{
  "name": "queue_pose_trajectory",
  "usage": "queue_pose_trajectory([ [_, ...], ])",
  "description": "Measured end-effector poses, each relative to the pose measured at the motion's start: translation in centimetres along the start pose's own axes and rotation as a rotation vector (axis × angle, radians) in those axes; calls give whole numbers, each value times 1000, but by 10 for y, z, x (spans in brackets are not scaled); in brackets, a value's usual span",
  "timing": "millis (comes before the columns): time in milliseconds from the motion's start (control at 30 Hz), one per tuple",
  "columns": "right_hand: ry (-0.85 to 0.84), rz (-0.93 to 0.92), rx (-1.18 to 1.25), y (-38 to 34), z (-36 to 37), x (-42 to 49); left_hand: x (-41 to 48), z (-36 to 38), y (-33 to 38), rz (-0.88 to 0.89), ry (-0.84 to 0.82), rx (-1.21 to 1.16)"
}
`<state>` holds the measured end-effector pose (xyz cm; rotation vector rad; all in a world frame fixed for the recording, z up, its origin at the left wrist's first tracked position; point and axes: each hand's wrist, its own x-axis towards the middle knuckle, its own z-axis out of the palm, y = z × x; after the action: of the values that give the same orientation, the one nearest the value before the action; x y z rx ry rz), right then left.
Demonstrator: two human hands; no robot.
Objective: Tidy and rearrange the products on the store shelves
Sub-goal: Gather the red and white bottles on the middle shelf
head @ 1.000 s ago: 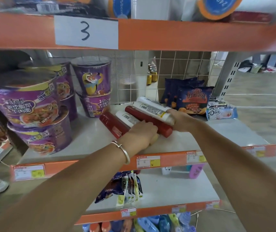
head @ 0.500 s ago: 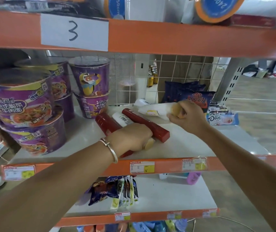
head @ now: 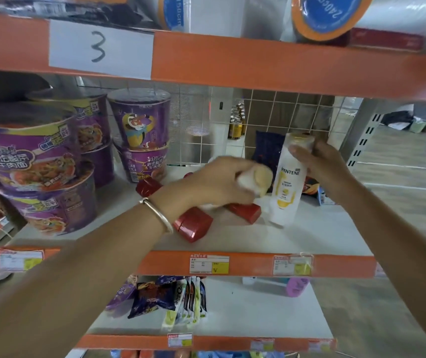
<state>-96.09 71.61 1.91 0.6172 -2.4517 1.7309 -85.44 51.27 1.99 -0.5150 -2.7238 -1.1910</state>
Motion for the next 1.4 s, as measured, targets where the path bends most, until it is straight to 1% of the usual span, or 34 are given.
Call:
queue_pose_trajectory([
  [67, -95, 1, 19, 7, -5, -7, 3, -9, 2, -27, 127, -217],
  [133, -157, 1, 2, 14, -8, -11, 2, -12, -2, -72, 191, -411],
  [233, -175, 10, 71, 21, -14, -15, -2, -5, -14, -105, 262, -543],
  [300, -162, 17, 105, 24, -18, -18, -4, 1, -20, -120, 245, -555],
  [433, -184, 59, 35, 35, -18, -29, -12, 16, -33, -206, 108, -491],
  [500, -162, 71, 56, 40, -15, -36, -16, 24, -36, -226, 63, -501],
  [567, -117, 74, 66, 40, -8, -40, -17, 30, -37, -252, 52, -506],
  [633, -77, 72, 47, 37, -2, -43, -14, 36, -33, -272, 58, -463],
  [767, 35, 66, -13, 30, 5, -54, -11, 52, -19, -221, 112, -366],
  [867, 100, 75, -1, 24, 4, -69, -18, 63, -16, -217, 205, -449],
  [967, 128, 58, -77, 20, -2, -87, -27, 73, -6, -208, 272, -545],
  [1033, 150, 49, -127, 19, -9, -99, -34, 78, 6, -165, 302, -567],
  [1167, 201, 4, -90, 7, -25, -127, -50, 83, 40, -52, 355, -620],
  [1267, 180, -46, -51, -5, -40, -159, -64, 92, 69, -31, 402, -647],
  [1333, 120, -51, -35, -8, -53, -185, -77, 100, 81, -36, 378, -659],
  [1400, 16, -33, -36, -4, -67, -211, -94, 110, 87, -57, 320, -653],
])
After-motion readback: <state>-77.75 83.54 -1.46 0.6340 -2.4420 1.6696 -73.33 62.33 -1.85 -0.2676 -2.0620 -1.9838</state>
